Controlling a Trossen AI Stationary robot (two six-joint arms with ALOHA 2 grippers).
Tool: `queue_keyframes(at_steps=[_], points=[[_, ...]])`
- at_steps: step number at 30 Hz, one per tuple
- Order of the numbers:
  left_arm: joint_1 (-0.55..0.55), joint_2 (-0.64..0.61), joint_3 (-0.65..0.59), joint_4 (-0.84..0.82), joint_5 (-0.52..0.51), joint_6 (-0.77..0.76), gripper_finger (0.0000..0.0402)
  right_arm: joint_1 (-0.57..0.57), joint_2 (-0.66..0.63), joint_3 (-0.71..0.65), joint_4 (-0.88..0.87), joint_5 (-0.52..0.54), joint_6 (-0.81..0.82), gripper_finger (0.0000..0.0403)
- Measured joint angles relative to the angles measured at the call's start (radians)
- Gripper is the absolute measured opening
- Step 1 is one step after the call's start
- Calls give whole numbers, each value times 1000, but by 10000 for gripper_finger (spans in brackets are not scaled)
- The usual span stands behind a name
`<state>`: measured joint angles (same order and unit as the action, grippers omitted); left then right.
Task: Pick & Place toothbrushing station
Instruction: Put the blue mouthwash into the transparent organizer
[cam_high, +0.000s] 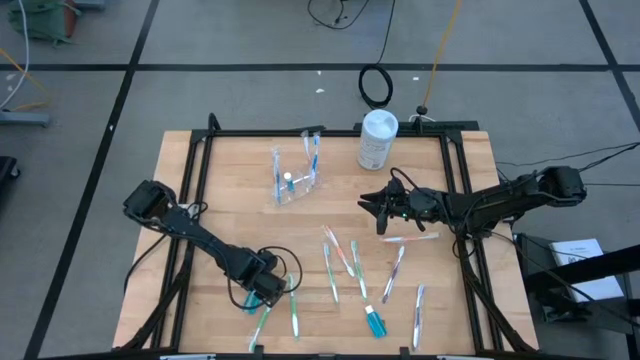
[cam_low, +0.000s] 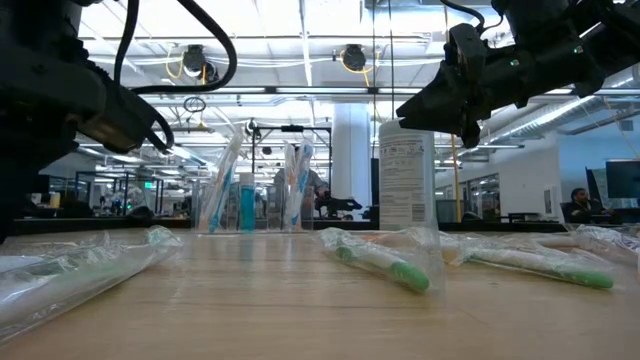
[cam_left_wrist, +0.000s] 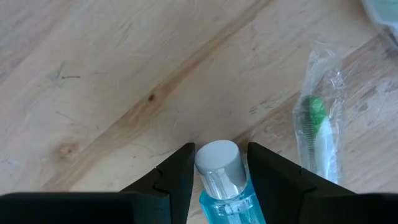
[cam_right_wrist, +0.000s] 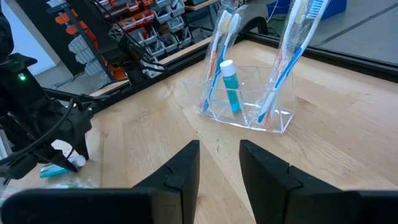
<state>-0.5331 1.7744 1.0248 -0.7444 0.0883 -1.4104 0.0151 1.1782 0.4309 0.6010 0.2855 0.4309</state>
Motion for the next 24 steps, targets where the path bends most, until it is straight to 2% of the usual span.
queue_keyframes(at_steps=[24], points=[[0, 1, 0, 15, -9, 28, 156, 0, 0, 0, 0, 0, 1, 105]])
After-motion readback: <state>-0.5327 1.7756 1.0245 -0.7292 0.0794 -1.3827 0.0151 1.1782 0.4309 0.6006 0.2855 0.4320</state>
